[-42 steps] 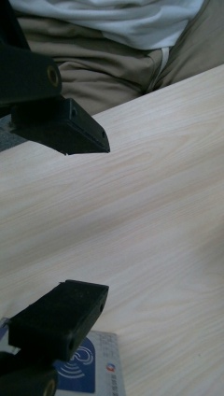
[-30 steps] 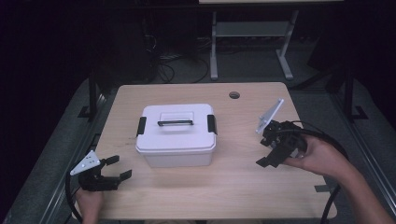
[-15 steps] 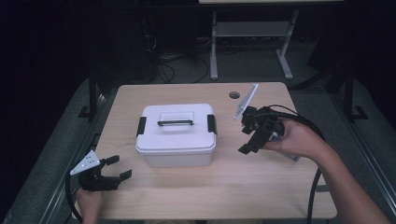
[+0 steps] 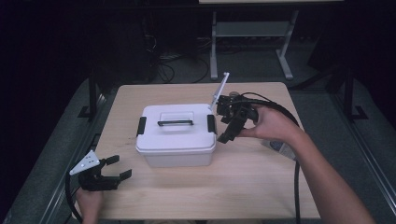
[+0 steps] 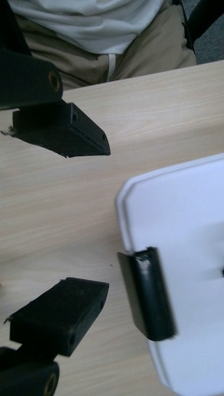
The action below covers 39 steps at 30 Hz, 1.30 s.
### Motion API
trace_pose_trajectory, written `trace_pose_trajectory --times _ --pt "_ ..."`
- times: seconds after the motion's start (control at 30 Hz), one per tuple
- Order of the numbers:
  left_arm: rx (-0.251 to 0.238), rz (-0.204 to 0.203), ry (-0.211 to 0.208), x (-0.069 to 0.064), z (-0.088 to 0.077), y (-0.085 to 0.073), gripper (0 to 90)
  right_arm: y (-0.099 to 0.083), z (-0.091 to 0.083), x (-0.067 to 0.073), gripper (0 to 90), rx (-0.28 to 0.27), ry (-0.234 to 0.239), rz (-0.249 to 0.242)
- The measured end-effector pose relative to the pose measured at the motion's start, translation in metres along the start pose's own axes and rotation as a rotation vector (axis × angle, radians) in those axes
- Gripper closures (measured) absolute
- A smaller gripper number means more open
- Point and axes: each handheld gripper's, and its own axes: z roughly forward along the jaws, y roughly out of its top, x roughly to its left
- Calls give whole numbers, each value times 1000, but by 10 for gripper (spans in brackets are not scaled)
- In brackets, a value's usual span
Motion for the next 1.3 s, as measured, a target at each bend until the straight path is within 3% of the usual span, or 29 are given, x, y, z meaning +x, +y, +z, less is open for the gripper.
trace_pose_trajectory --times 0.23,0.97,1.3 --pt "-5 1 -2 1 -1 0 134 21 4 -3 242 -32 10 -26" --pt "-8 -4 -3 1 -2 -1 134 89 26 -12 263 3 21 -101" --pt "-14 -3 -5 1 -2 -1 134 113 46 -14 383 -3 34 -131"
